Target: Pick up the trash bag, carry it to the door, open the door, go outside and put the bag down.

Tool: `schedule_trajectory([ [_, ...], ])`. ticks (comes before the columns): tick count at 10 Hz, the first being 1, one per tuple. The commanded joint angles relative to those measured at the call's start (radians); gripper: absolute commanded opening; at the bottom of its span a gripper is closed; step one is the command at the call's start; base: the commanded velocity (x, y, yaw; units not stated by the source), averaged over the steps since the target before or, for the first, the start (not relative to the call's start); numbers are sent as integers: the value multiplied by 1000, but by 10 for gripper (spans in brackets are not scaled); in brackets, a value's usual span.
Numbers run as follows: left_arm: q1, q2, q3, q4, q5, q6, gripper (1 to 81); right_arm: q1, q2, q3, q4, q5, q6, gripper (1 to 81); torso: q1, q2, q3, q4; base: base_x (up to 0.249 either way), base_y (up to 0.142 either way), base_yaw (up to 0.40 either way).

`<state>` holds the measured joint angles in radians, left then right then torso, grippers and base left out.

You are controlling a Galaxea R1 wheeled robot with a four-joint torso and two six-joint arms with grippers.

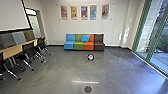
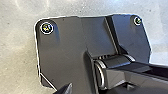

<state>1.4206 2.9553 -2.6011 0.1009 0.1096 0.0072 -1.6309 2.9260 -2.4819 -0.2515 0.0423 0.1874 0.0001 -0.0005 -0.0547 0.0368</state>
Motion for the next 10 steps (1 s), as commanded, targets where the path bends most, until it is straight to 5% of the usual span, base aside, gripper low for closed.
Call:
schedule_trajectory([
  [1,-47,-7,2,-10,64,8,811,22,1,9,-15,-56,-6,811,0,0,0,0,143,0,0],
  [10,-45,13,4,-13,64,8,811,21,20,8,-15,-56,-5,811,1,0,0,0,144,0,0],
])
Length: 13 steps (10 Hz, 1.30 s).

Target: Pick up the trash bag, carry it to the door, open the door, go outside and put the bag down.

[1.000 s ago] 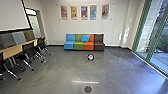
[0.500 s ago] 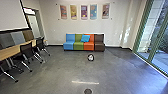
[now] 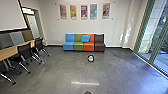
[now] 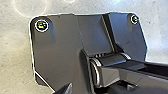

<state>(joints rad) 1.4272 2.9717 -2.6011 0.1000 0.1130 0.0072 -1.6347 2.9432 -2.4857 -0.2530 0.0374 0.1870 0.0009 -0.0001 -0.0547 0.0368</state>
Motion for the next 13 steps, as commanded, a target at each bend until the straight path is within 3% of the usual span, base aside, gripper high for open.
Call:
schedule_trajectory([
  [1,-50,-3,3,-11,60,8,811,26,6,12,-17,-51,-6,811,0,0,0,0,155,0,0],
  [13,-49,11,4,-3,60,8,811,32,7,-8,-11,-53,-4,811,0,0,0,0,157,0,0],
])
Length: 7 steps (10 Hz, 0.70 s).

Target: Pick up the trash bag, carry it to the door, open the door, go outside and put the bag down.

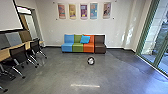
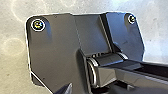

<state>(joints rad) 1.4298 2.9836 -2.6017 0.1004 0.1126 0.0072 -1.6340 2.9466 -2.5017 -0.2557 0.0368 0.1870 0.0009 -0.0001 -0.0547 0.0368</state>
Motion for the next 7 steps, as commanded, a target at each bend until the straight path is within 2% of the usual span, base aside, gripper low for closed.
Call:
schedule_trajectory([
  [1,-53,-1,5,-4,61,8,811,32,5,8,-7,-52,-3,811,0,0,0,0,157,0,0],
  [7,-53,-1,3,-5,61,8,811,30,35,-34,-11,-51,-3,811,0,0,0,0,154,0,0],
])
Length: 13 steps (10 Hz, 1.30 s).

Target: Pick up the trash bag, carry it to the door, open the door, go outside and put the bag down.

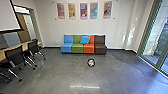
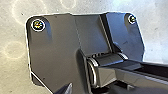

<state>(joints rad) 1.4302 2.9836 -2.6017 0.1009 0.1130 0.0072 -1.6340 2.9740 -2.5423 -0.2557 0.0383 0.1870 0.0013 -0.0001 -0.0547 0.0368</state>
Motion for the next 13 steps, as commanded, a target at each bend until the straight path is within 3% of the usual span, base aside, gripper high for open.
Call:
schedule_trajectory([
  [1,-53,-1,3,-6,60,8,811,30,7,5,-11,-52,-3,811,0,0,0,0,149,0,0],
  [13,-53,2,3,-7,60,8,811,27,7,5,-8,-52,-4,811,0,0,0,0,147,0,0],
])
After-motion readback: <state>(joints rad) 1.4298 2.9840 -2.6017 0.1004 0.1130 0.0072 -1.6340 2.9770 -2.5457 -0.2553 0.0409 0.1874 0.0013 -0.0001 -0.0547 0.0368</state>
